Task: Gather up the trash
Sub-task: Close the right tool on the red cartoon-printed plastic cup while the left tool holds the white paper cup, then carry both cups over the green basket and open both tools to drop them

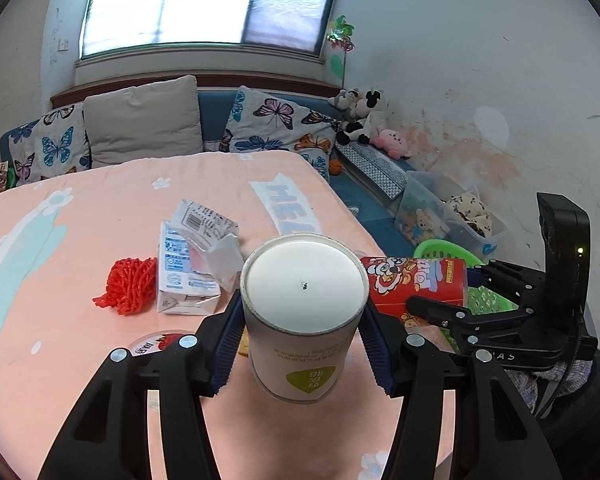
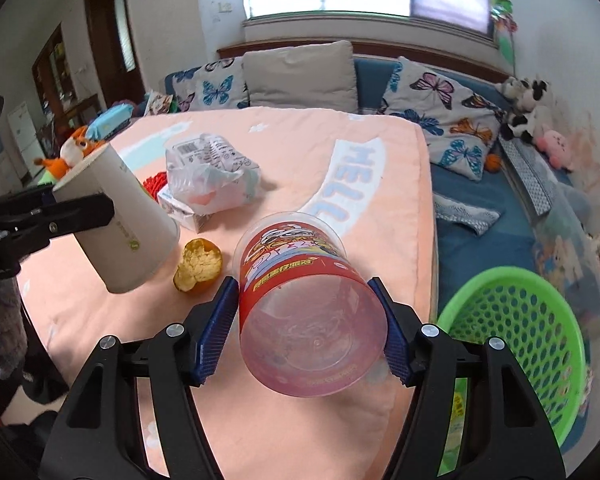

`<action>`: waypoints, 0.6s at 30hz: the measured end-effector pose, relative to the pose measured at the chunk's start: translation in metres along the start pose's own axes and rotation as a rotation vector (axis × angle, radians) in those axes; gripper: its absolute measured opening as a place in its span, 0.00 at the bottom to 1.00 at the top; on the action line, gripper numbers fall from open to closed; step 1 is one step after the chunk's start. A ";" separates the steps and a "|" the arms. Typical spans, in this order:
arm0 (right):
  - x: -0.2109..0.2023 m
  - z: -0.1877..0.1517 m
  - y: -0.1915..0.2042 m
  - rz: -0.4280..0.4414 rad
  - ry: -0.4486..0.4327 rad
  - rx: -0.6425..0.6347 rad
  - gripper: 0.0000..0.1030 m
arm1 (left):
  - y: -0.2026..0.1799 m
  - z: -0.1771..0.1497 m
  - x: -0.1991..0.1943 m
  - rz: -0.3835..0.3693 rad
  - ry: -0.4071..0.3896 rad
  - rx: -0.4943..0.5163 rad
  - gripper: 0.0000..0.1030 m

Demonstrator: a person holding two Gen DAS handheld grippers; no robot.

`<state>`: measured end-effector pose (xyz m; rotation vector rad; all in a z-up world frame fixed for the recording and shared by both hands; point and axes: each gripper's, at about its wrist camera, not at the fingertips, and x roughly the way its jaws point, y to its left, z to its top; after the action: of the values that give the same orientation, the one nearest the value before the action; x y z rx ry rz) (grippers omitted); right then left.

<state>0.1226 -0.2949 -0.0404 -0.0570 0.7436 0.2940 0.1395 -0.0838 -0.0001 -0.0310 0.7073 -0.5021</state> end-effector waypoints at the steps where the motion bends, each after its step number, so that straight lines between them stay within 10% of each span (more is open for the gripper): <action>1: -0.003 -0.001 -0.001 0.000 -0.004 0.011 0.64 | -0.002 0.000 0.000 -0.003 0.000 0.004 0.52; 18: -0.068 -0.040 -0.081 -0.247 0.010 0.143 0.64 | -0.081 0.020 0.036 -0.160 0.052 0.103 0.52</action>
<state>0.0721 -0.3947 -0.0280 -0.0141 0.7575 0.0049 0.1406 -0.1748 0.0089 0.0220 0.7322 -0.6943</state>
